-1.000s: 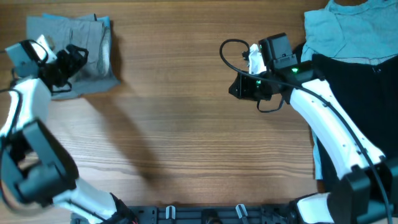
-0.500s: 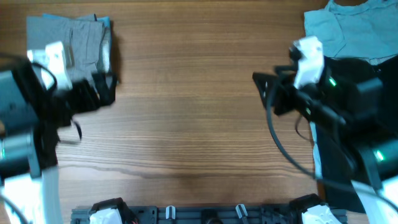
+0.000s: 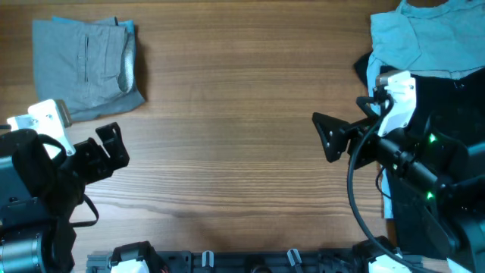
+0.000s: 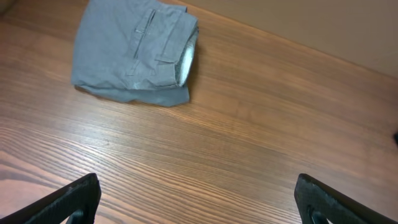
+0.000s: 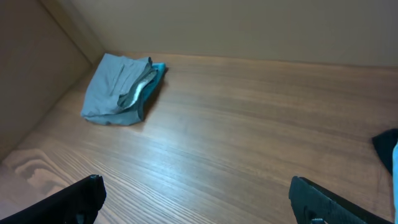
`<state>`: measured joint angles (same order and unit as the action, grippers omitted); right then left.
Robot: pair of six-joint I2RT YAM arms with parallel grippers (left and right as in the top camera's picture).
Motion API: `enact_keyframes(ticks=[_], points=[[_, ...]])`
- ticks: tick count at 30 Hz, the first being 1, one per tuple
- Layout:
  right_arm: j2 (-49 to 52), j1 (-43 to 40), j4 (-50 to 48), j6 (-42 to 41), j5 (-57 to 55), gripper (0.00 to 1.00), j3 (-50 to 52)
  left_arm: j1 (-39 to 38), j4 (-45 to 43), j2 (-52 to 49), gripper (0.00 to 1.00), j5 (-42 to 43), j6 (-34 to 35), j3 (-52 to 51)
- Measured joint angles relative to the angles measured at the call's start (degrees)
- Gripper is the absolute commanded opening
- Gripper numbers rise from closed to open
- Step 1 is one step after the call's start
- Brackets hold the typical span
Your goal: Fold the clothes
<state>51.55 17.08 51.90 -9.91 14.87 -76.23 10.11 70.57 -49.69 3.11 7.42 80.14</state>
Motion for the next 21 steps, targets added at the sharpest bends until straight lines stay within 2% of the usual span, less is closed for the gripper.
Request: enact_keyframes(ticks=[10, 14, 18, 21], points=[[4.5, 0.0, 0.0, 0.8, -1.3, 1.0, 0.9, 0.0, 0.0, 0.0, 1.0, -0.3, 0.2, 0.0], [1.7, 0.0, -13.8, 4.2, -2.8, 1.0, 7.1, 0.0, 0.0, 0.0, 1.0, -0.3, 0.2, 0.0], [-6.9, 0.0, -34.9, 10.0, -3.5, 1.0, 22.3, 0.0, 0.1, 0.0, 1.0, -0.3, 0.2, 0.0], [-14.8, 0.0, -44.5, 12.7, -3.6, 1.0, 34.6, 0.0, 0.1, 0.0, 1.0, -0.3, 0.2, 0.0]])
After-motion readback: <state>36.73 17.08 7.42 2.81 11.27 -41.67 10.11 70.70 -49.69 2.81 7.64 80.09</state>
